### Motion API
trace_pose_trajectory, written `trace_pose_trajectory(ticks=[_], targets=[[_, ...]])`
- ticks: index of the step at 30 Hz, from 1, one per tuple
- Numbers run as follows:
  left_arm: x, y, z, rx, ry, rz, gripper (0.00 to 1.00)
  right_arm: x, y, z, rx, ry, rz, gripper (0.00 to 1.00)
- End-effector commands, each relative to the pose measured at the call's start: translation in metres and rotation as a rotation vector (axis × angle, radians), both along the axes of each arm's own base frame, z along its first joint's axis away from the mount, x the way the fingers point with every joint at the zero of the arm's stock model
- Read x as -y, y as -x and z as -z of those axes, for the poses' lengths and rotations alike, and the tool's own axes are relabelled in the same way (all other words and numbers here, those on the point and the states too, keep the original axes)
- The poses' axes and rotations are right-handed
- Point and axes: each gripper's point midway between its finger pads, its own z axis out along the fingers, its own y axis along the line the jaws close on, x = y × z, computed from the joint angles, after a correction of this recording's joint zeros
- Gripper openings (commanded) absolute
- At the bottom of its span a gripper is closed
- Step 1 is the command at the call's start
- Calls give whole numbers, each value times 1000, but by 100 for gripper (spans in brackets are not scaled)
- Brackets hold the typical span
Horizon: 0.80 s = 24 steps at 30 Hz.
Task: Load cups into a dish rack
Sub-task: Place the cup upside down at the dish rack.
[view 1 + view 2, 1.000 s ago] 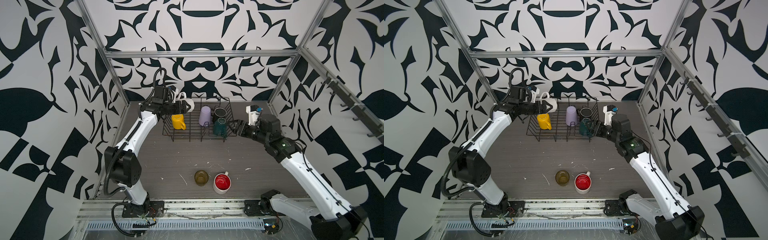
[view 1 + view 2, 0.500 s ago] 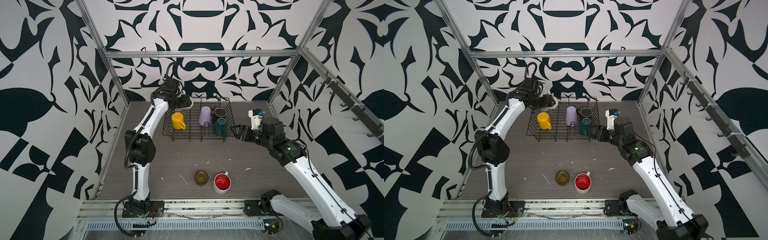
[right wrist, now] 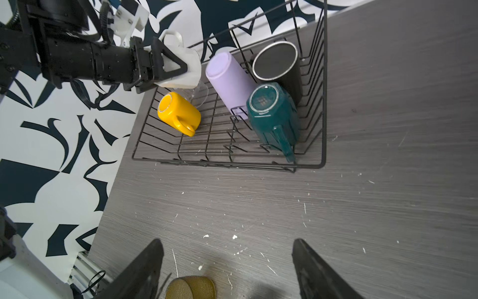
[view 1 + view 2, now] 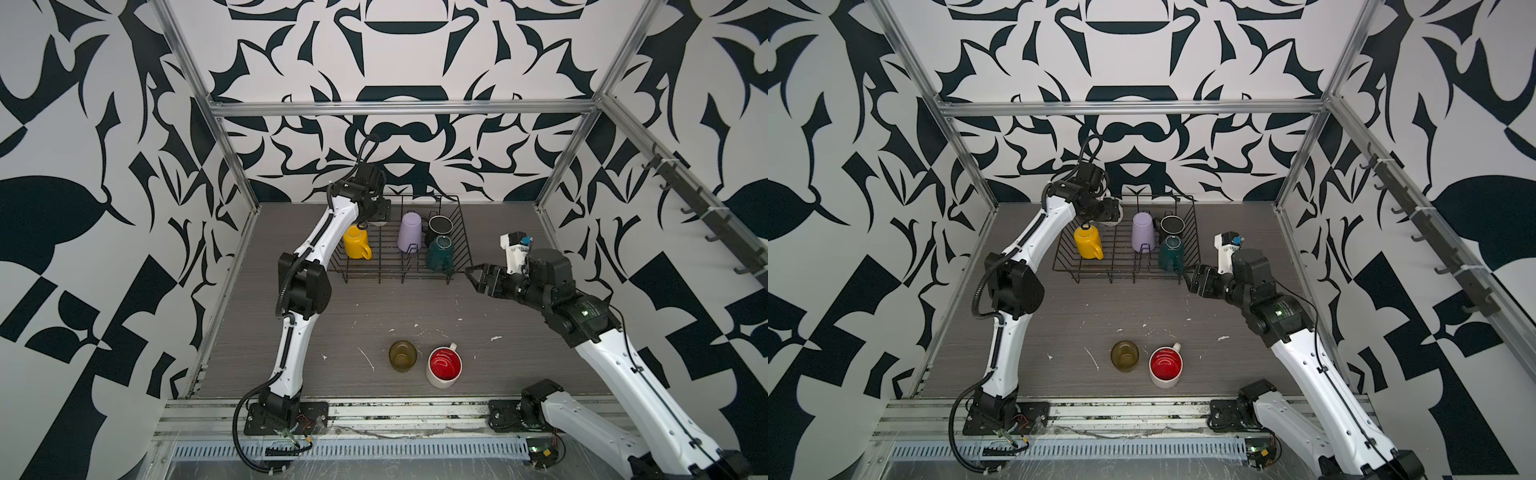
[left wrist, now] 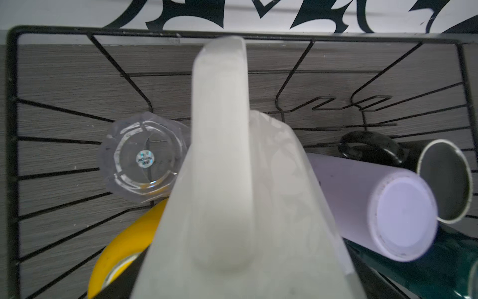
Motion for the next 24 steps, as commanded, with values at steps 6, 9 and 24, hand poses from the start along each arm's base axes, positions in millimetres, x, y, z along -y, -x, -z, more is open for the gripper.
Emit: trace_pose_trajectory(ticks=[6, 9, 24], targets=[[4, -8, 1, 33, -38, 9, 0, 7, 8, -1, 10, -25, 33, 81], [6, -10, 9, 22, -36, 14, 0, 7, 10, 2, 1, -34, 37, 81], [15, -16, 44, -27, -34, 37, 0, 7, 14, 11, -22, -52, 44, 81]])
